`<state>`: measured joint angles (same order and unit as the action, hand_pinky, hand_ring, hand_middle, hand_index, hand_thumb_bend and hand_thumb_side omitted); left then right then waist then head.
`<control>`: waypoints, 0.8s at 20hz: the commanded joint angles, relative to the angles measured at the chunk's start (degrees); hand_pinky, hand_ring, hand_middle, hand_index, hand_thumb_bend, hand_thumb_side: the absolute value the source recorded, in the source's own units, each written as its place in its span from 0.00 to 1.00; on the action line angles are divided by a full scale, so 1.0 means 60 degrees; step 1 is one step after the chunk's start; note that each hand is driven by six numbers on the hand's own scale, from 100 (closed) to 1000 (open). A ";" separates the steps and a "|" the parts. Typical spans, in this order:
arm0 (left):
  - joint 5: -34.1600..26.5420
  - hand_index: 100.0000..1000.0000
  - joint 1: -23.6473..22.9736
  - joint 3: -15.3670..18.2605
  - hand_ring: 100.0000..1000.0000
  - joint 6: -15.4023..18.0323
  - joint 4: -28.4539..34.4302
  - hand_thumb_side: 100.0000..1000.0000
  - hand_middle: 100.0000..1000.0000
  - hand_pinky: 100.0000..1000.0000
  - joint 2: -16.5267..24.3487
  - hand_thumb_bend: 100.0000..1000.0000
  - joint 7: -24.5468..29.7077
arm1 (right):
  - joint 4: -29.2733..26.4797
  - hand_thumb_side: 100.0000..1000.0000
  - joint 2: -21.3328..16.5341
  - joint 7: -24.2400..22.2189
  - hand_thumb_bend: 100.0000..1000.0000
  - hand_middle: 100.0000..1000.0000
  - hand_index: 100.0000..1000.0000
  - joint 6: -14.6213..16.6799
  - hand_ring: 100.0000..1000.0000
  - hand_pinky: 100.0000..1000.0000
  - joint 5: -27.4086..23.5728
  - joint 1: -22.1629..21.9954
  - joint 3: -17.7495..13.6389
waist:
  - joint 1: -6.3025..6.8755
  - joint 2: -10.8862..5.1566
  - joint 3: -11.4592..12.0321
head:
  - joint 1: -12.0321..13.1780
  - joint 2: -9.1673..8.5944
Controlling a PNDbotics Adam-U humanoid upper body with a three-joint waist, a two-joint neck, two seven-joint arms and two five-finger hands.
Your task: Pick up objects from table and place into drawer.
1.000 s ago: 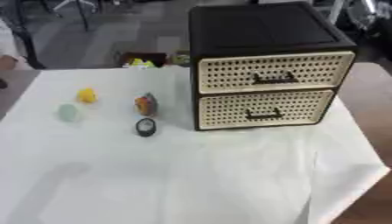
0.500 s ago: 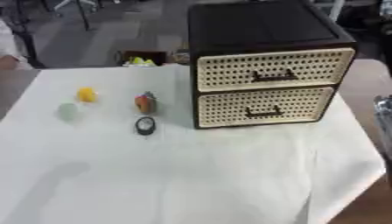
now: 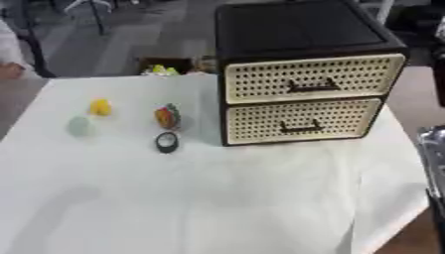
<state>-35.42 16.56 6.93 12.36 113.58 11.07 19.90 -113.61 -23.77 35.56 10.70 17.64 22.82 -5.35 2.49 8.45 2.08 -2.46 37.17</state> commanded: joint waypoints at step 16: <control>-0.0107 0.72 -0.0048 0.0130 0.67 -0.0097 0.0169 0.96 0.59 0.56 0.0203 0.00 -0.0281 | -0.0163 0.50 -0.0016 0.0306 0.00 0.59 0.70 0.0172 0.52 0.32 0.0254 0.0028 -0.0206 | -0.0116 -0.0357 0.0086 | -0.0015 0.0318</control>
<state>-35.96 15.88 7.24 11.71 113.58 11.29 18.45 -113.61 -23.33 37.09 11.77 18.67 22.60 -6.02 1.95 7.06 2.52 -2.34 38.48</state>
